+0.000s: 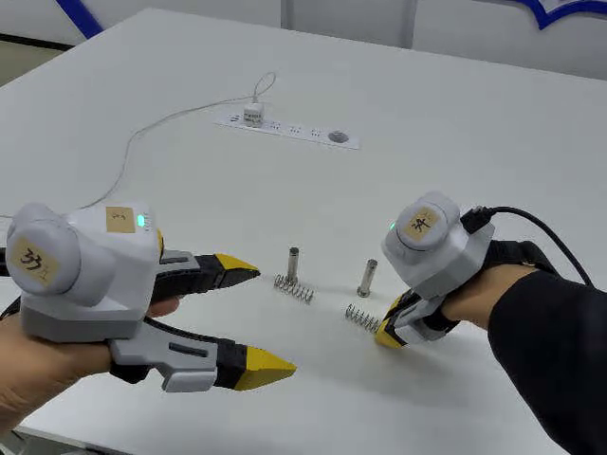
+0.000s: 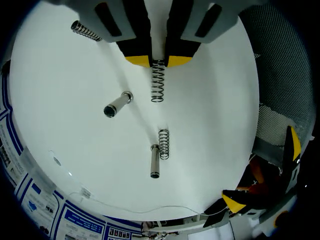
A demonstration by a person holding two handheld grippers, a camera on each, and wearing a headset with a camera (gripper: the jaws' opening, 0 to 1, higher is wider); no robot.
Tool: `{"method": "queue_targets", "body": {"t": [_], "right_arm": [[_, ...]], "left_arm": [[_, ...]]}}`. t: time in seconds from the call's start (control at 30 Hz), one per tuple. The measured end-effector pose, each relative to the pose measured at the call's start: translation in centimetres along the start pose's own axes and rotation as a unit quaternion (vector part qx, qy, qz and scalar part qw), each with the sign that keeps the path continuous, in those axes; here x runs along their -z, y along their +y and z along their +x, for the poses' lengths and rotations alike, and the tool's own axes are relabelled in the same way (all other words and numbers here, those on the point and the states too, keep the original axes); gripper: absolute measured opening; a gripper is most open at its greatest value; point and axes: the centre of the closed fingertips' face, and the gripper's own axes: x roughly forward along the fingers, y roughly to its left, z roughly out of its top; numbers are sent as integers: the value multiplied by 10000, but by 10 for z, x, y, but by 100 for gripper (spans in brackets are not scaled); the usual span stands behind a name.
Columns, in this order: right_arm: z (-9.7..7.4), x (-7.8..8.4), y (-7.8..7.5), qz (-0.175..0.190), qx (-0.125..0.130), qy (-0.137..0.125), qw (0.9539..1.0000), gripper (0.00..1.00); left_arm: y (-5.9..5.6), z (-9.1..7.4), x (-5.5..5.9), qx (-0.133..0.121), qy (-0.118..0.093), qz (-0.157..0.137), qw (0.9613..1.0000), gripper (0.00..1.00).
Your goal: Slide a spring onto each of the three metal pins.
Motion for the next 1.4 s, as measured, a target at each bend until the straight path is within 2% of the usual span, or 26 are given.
{"method": "queue_targets", "body": {"t": [0.2, 0.43, 0.7, 1.0, 1.4], "right_arm": [[-7, -1, 1, -5, -12, -14, 10000, 11], [-20, -3, 5, -82, 5, -43, 10000, 11], [-38, -8, 16, -231, -118, -130, 9996, 11], [-53, -12, 34, -478, -271, -118, 9984, 11], [-68, -28, 62, -932, -487, -136, 9944, 11]], "left_arm": [[1, 0, 2, 36, 73, 49, 10000, 67], [-2, 6, 0, 198, 213, 240, 9993, 66], [-2, 17, -8, 379, 286, 475, 9977, 63], [-2, 33, -6, 547, 408, 700, 9952, 57], [-16, 45, 2, 830, 577, 1048, 9893, 48]]}}
